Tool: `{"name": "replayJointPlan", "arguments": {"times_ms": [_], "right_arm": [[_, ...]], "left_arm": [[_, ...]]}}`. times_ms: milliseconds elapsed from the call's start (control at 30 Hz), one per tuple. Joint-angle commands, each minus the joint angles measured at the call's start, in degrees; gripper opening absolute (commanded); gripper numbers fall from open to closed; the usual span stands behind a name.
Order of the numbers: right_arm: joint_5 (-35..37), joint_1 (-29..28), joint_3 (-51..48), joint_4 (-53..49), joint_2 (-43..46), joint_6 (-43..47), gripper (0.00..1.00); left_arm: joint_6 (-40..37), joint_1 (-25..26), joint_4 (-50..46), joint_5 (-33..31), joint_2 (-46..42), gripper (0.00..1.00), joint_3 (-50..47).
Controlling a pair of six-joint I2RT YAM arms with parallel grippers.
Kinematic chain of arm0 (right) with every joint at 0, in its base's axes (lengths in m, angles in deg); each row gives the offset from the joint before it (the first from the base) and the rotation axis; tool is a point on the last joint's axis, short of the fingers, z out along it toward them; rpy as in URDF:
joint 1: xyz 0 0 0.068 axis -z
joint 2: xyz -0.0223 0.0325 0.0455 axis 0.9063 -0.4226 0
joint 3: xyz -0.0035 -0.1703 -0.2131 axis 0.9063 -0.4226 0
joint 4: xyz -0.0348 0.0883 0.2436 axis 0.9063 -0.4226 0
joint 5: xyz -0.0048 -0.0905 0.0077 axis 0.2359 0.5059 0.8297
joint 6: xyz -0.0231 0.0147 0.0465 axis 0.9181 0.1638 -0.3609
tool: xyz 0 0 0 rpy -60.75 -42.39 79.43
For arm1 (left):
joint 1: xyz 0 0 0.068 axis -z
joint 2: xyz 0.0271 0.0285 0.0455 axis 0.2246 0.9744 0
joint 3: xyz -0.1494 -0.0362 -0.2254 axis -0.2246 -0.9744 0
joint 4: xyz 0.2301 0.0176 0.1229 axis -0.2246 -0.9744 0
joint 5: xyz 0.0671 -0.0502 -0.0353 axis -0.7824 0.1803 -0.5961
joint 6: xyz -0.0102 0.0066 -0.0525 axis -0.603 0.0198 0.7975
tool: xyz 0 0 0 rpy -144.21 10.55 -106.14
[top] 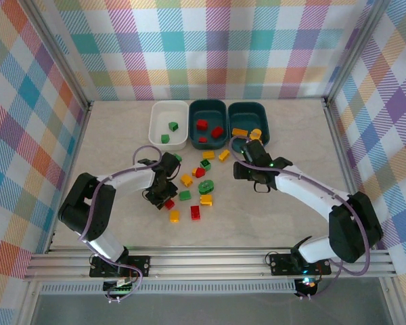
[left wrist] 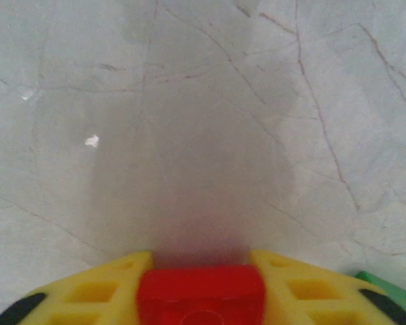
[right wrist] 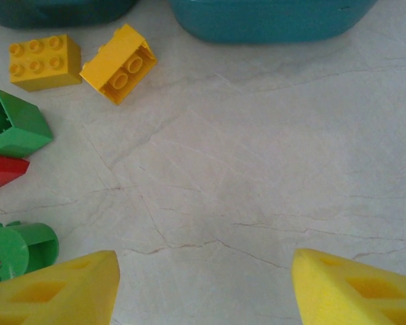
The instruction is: Sort the legos into containers by color
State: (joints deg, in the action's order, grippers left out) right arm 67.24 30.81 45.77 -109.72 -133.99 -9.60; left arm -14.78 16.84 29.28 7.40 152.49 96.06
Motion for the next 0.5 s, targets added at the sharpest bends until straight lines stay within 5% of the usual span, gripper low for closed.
{"name": "replayJointPlan", "arguments": {"times_ms": [0,300,467], "right_arm": [[1.3,0.0,-1.2,-0.4,2.2,0.7,0.68],[2.5,2.0,-2.9,-1.1,5.5,0.0,0.68],[-1.0,8.2,-4.1,-3.1,5.1,-3.6,0.67]], "left_arm": [[-1.5,0.6,4.4,-2.6,0.1,0.34,2.4],[-11.5,0.5,2.2,-6.9,-1.4,0.32,16.4],[-25.0,0.2,2.4,0.6,13.6,0.3,37.7]]}}
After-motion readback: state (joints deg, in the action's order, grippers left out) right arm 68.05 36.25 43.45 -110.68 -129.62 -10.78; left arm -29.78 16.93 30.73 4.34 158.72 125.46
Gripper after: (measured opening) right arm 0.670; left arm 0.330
